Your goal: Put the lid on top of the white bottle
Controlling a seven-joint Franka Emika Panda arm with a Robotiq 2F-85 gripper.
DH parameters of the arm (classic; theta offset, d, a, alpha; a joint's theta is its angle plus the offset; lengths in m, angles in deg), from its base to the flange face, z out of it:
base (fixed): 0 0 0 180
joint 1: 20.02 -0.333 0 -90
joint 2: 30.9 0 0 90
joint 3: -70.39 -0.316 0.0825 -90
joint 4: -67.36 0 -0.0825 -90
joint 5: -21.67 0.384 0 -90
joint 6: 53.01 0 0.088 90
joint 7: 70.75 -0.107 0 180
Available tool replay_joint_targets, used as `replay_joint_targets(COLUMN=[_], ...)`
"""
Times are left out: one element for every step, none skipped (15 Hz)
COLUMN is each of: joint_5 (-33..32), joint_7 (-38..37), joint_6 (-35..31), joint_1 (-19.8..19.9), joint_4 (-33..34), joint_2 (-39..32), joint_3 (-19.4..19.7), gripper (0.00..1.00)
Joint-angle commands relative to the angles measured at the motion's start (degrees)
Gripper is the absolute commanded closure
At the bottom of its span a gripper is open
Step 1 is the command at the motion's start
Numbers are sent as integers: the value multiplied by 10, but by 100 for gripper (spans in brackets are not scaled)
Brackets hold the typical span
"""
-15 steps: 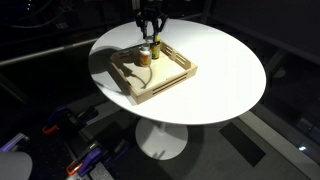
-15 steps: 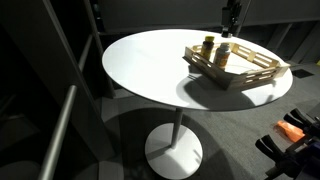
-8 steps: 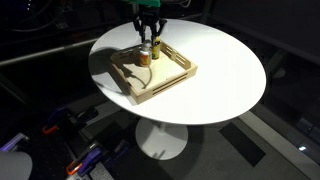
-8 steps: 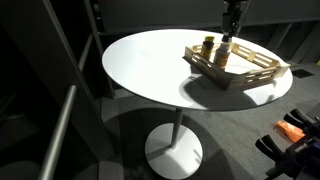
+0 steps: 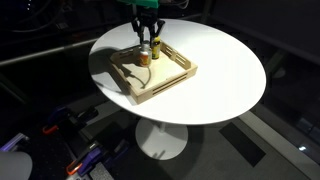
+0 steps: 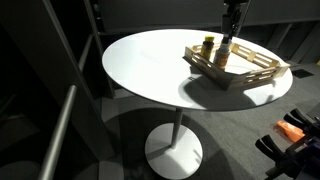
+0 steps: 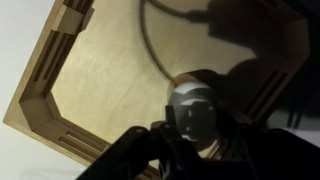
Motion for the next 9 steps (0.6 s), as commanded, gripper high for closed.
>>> replay_joint_targets(joint_5=[-5,-6,-9,-10,-11,-12,-13,-13,-14], joint_7=[5,4,1,0,-1,-1,-2,-3,-3], joint_6=[3,3,2,2,2,3,3,3,3], joint_1=[1,0,-1,-1,-1,-1,-2,-2,-2], joint_4=[-13,-13,-13,-13,-13,-13,-13,-13,-14], joint_2=[17,17,17,16,15,15,15,15,15], joint_3=[-4,-4,-4,-3,-3,-3,-2,-2,-2], gripper=[81,81,81,81,81,81,81,81,81])
